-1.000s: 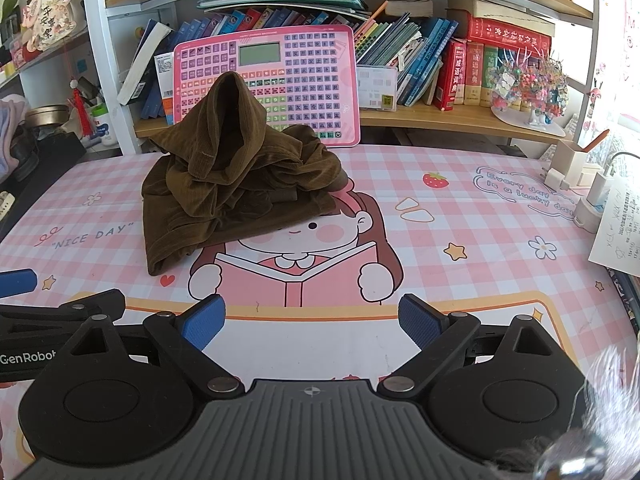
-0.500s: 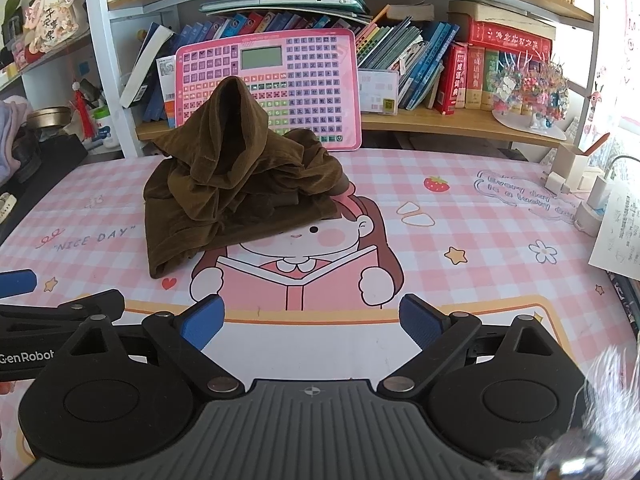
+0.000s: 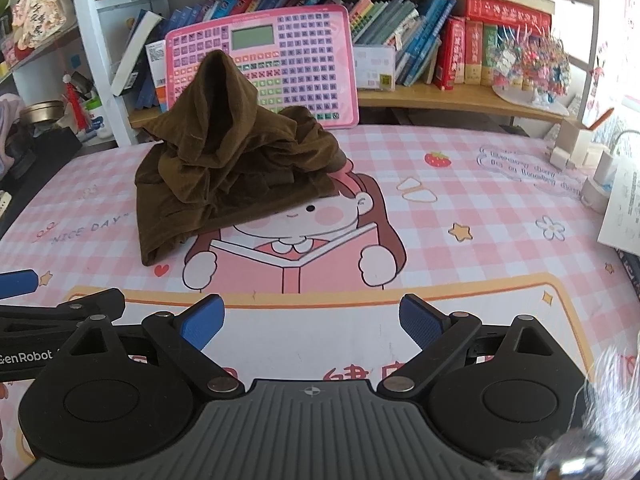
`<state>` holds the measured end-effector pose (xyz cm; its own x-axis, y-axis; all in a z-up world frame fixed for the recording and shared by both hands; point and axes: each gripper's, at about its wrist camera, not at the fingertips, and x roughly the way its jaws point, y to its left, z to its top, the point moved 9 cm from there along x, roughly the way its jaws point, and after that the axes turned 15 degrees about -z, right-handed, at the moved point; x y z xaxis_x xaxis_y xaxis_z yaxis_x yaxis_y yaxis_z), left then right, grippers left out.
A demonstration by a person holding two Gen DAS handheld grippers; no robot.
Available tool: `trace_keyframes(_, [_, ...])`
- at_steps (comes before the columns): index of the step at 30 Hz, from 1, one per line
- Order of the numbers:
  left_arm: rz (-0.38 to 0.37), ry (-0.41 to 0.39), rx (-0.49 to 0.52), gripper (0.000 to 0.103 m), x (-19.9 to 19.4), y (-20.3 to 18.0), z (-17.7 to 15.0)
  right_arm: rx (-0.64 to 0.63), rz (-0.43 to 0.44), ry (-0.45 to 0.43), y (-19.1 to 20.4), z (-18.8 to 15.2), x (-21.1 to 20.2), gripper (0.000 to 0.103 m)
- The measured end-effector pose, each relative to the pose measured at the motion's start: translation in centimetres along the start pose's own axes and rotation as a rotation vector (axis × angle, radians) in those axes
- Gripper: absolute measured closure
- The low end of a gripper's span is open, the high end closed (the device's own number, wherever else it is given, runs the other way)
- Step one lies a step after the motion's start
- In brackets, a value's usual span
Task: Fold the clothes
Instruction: 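Grasp the brown garment's raised fabric with the right gripper while the left gripper grasps beside it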
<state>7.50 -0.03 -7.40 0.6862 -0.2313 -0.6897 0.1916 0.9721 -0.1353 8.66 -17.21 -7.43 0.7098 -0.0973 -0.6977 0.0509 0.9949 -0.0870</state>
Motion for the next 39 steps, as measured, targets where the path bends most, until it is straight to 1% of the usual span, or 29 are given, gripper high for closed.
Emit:
trace_keyframes(4, [-0.005,0.049,0.014,0.000,1.1,-0.1,-0.1,0.032,-0.008,0.035,-0.6,-0.5,1.1,0.008])
trace_keyframes(7, [-0.010,0.066,0.015,0.000,1.8,0.0,0.3,0.064,-0.011,0.053,-1.1,-0.6,1.8,0.008])
trace_keyframes(11, [-0.024,0.041,0.034,0.000,2.5,-0.1,1.9,0.131,0.001,0.071,-1.8,-0.3,2.8,0.008])
trace_keyframes(15, [-0.045,-0.007,0.099,0.000,3.8,-1.1,4.9,0.189,0.009,0.085,-2.7,0.2,3.6,0.008])
trace_keyframes(17, [-0.055,-0.041,0.155,0.000,4.7,-2.0,6.7,0.243,0.026,0.100,-3.5,0.6,3.9,0.008])
trace_keyframes(20, [-0.043,-0.076,0.233,0.000,6.3,-3.3,9.2,0.376,0.068,0.139,-4.9,1.1,4.4,0.008])
trace_keyframes(23, [-0.023,-0.095,0.273,0.000,7.9,-4.0,11.2,0.504,0.123,0.174,-5.9,1.5,4.6,0.008])
trace_keyframes(25, [-0.006,-0.083,0.293,0.000,8.9,-3.8,11.7,0.575,0.166,0.194,-6.3,1.8,4.5,0.008])
trace_keyframes(27, [0.011,-0.067,0.311,0.007,9.9,-3.5,12.0,0.646,0.215,0.220,-6.4,1.9,4.5,0.008])
trace_keyframes(28, [0.020,-0.058,0.320,0.019,10.4,-3.4,12.1,0.677,0.240,0.234,-6.3,2.0,4.6,0.008])
trace_keyframes(29, [0.016,-0.049,0.304,0.043,10.6,-2.9,12.1,0.706,0.266,0.248,-6.2,2.0,4.6,0.008])
trace_keyframes(30, [-0.002,-0.049,0.269,0.057,10.3,-2.3,12.1,0.731,0.293,0.261,-5.9,2.1,4.7,0.008])
trace_keyframes(31, [-0.016,-0.057,0.233,0.076,9.7,-1.7,12.1,0.756,0.321,0.274,-5.7,2.1,4.7,0.008])
trace_keyframes(32, [-0.026,-0.068,0.199,0.082,9.0,-1.2,12.2,0.781,0.348,0.287,-5.5,2.1,4.8,0.008])
trace_keyframes(34, [-0.055,-0.086,0.139,0.086,7.3,-0.3,12.1,0.831,0.403,0.312,-5.0,2.2,4.9,0.008])
trace_keyframes(36, [-0.097,-0.094,0.104,0.087,5.3,0.1,11.7,0.889,0.464,0.341,-4.5,2.2,5.0,0.008])
trace_keyframes(39, [-0.145,-0.096,0.072,0.088,2.6,0.0,10.2,1.049,0.605,0.409,-3.3,2.0,5.6,0.008])
